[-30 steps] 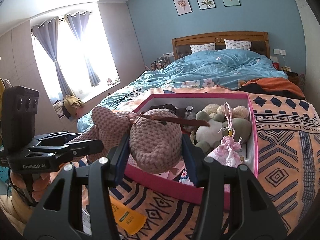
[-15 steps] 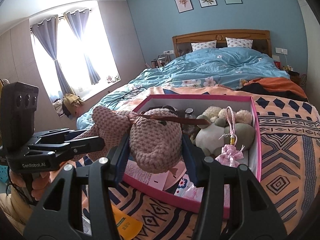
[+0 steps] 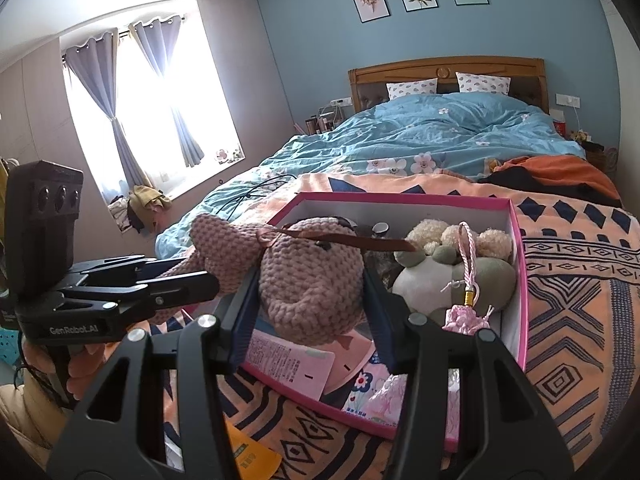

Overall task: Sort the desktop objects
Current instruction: 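Move the bunny over the box opening with both grippers, then lower the bunny into the box with both grippers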

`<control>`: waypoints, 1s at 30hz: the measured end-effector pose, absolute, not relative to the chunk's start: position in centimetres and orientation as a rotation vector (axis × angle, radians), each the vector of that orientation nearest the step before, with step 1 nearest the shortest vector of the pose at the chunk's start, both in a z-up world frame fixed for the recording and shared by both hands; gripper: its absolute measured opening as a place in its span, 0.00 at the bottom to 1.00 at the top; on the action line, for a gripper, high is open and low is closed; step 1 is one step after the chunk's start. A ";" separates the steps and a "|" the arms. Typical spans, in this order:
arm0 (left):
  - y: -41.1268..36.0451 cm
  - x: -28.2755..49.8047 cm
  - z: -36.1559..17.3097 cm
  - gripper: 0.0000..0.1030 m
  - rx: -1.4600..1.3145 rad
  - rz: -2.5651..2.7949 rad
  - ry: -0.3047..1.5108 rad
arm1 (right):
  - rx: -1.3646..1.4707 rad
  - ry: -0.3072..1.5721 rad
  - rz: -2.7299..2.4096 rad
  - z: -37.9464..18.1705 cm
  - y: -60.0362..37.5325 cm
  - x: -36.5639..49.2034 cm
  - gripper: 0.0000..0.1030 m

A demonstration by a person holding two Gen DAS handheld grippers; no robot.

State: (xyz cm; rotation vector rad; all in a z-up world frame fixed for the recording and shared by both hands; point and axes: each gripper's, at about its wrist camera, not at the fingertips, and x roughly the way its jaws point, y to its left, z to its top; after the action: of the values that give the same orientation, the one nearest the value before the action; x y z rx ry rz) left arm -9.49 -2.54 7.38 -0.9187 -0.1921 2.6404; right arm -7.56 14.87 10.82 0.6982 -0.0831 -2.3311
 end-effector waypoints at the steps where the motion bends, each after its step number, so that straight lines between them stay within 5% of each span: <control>1: -2.6 -9.7 7.4 0.40 -0.919 2.642 -0.191 | 0.698 -0.084 -2.332 10.8 14.8 -7.6 0.51; 30: -2.4 -10.8 7.6 0.47 -0.913 2.638 -0.126 | 0.686 -0.130 -2.341 11.6 14.5 -9.7 0.51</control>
State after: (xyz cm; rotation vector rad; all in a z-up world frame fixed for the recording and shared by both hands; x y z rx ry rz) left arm -10.84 -2.41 7.57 -0.9125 -0.1264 2.6379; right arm -9.68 14.46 11.58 0.6863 -0.1301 -2.3406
